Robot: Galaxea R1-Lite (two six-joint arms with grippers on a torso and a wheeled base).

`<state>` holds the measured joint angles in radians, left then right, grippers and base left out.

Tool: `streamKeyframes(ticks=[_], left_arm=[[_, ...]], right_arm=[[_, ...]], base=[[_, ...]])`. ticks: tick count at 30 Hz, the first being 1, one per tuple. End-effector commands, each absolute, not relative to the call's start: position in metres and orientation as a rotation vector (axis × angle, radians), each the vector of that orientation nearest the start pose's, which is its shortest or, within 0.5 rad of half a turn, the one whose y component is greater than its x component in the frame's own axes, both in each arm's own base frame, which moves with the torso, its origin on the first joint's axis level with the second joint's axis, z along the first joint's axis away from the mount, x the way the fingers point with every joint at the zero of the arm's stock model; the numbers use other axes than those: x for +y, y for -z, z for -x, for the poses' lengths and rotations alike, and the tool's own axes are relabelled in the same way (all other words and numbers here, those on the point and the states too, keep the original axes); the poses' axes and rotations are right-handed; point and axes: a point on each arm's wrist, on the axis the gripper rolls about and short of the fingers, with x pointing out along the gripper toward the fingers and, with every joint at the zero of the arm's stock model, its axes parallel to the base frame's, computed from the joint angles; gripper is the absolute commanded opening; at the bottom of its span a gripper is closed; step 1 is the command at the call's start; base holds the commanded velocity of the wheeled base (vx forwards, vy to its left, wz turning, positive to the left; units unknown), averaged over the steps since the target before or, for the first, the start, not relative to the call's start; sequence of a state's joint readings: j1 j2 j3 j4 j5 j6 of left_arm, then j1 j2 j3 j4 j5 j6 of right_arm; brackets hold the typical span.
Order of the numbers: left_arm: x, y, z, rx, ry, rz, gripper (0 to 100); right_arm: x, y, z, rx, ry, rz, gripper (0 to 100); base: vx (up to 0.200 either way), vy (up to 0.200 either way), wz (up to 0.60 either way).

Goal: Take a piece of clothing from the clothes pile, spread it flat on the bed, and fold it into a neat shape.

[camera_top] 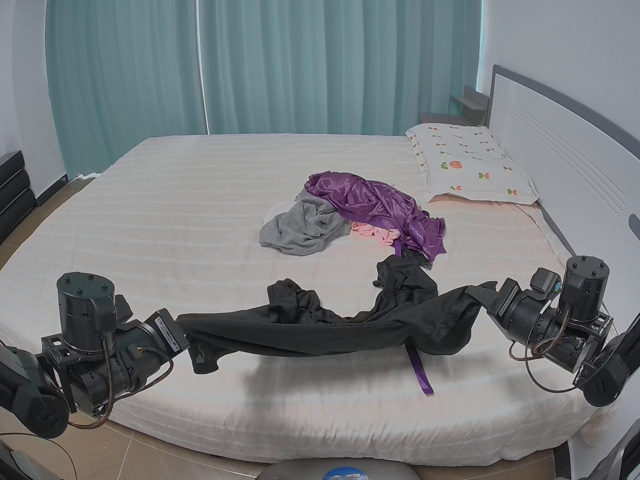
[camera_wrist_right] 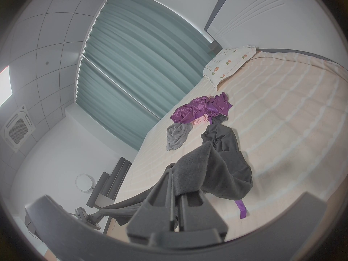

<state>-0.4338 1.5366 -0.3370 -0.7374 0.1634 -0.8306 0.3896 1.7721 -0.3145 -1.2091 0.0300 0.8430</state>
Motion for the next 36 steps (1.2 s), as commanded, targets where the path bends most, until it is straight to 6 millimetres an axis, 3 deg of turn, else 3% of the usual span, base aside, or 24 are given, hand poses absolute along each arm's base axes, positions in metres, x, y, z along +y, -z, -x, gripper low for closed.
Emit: streamKeyframes(ticks=[1,36], left_arm=[[-0.0843,-0.1245,-0.195,0.499,0.071,0.696,0],[-0.0855,-0.1245,-0.195,0.501,0.077,0.692,0]], right_arm=[[0.0986,-0.1037,-0.2341,0.409,-0.294,-0.779,0],[0.0955,-0.1048,-0.2391,0.397,-0.276,-0.812,0]], base=[[0.0,0.2,0.0],[0.0,0.2,0.0]])
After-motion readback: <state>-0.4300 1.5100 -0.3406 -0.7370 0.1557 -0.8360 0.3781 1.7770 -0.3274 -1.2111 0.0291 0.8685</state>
